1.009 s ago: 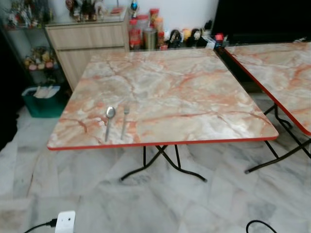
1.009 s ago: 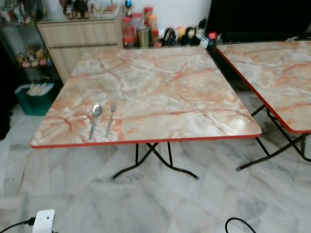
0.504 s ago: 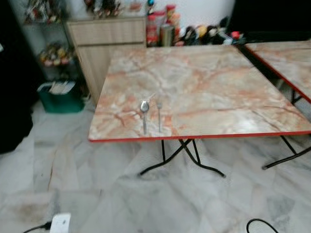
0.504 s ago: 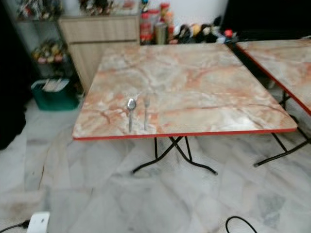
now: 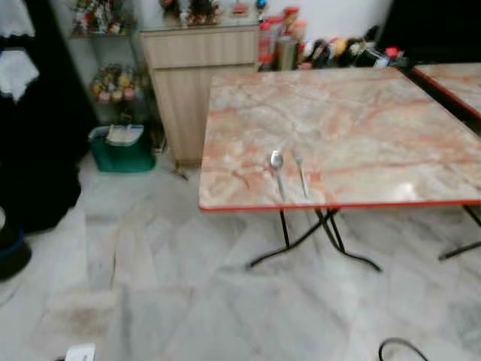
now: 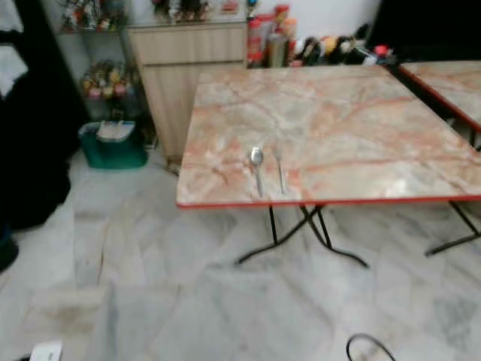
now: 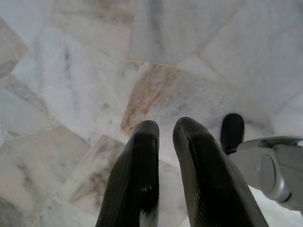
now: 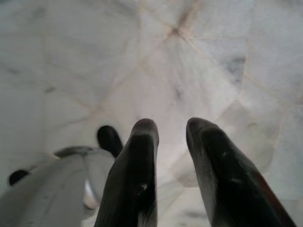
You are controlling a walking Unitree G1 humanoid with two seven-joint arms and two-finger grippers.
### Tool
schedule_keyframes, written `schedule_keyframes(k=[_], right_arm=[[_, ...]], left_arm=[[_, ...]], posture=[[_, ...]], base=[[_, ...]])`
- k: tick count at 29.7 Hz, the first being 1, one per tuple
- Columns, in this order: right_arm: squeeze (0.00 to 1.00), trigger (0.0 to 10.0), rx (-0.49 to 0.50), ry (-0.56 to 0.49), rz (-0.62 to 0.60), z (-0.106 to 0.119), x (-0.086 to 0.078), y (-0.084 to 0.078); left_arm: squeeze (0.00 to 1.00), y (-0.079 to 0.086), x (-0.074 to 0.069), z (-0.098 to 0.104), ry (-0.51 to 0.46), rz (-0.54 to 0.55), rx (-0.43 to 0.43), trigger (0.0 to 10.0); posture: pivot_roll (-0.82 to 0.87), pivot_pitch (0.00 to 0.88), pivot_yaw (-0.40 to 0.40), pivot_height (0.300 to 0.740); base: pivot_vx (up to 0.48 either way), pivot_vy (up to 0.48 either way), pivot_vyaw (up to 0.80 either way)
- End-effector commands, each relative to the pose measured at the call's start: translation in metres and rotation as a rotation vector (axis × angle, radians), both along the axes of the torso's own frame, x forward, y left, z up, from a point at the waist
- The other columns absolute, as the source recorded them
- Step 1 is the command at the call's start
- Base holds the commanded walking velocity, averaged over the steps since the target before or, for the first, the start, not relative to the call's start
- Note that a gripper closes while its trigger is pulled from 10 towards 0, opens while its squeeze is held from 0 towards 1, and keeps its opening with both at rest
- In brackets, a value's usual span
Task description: Setting the table
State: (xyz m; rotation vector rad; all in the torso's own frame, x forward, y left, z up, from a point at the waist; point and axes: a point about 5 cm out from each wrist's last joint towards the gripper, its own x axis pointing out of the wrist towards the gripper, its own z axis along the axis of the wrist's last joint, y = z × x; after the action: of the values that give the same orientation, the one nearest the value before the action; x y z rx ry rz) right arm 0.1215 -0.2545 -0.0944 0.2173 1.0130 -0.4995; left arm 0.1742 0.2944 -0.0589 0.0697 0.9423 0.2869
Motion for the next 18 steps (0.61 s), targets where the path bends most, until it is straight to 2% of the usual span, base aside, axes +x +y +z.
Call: schedule_keyframes(k=[1,7,11,18], right_arm=[[0.0,10.0,-0.011,-0.013,-0.016,0.002,0.001,-0.006],[0.0,10.0,-0.012,-0.012,-0.007,0.002,0.001,-0.006],[0.0,10.0,-0.012,-0.013,-0.008,0.002,0.001,-0.006],[0.0,10.0,-0.006,-0.019,-0.022,0.002,0.001,-0.006]], left_arm=[[0.0,-0.002,-0.007,-0.004,0.022,0.011,-0.015,10.0],[0.0,-0.014,0.005,-0.004,0.02,-0.019,-0.016,10.0],[0.0,-0.015,0.007,-0.003,0.014,-0.018,-0.018,10.0],[0.0,-0.014,0.007,-0.003,0.016,-0.014,-0.012,10.0]], posture=[[0.02,0.062,-0.01,0.74],[0.02,0.062,-0.01,0.74],[0.02,0.062,-0.01,0.74],[0.02,0.071,-0.01,0.74]], base=[[0.0,0.0,0.0],[0.0,0.0,0.0],[0.0,0.0,0.0],[0.311,0.0,0.0]])
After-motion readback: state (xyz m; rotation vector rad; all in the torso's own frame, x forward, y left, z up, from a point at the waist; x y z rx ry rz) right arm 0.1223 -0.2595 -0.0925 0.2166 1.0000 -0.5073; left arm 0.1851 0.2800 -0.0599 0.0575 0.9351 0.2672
